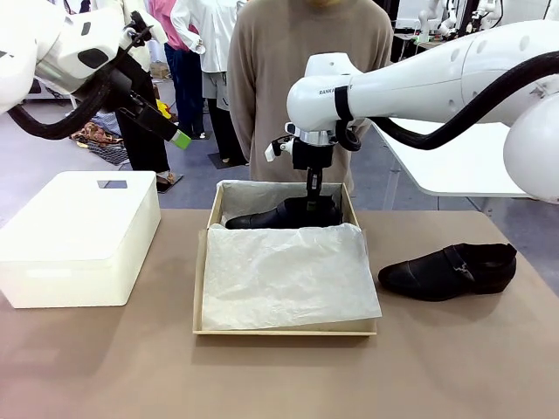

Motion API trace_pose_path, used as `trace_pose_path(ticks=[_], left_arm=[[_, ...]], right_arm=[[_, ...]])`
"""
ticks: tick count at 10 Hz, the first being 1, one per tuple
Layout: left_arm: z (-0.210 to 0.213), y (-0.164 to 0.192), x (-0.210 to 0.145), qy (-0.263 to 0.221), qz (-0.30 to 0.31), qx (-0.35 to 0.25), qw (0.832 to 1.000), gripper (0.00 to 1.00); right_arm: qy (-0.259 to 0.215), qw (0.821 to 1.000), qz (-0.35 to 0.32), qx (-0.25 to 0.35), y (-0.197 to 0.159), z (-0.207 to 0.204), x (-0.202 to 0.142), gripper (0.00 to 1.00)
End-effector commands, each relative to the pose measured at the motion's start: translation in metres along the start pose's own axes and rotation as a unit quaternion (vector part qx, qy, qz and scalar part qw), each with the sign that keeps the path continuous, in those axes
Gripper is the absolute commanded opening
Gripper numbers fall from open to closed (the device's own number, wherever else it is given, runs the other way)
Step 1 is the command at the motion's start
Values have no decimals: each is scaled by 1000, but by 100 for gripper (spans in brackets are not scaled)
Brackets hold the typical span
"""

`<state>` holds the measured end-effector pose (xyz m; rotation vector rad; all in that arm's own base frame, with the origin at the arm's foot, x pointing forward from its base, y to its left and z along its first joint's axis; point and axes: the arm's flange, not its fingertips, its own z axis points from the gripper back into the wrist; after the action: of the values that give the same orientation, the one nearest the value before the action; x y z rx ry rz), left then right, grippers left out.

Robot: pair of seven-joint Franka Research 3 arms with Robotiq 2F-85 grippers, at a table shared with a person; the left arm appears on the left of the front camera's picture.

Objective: Pack the shoes into the box.
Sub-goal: Place one shoe of the Shoes into the Shoes Box.

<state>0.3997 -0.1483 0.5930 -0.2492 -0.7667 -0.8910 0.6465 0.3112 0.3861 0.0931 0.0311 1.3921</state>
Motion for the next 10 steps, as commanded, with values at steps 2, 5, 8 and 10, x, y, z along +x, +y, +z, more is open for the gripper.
trace_pose_path(ticks=[2, 5, 8, 10], left_arm=[[0, 2, -2, -7, -4, -7, 1000, 100], [0, 2, -2, -7, -4, -7, 1000, 100], [0, 2, -2, -7, -4, -7, 1000, 100], [0, 2, -2, -7, -4, -7, 1000, 100]], right_arm=[[-8, 1000, 15, 10, -2, 10, -2, 54], [-22, 1000, 14, 8, -2, 29, -11, 100], [-23, 1000, 13, 12, 4, 53, -19, 100], [-19, 1000, 18, 13, 11, 62, -27, 100]])
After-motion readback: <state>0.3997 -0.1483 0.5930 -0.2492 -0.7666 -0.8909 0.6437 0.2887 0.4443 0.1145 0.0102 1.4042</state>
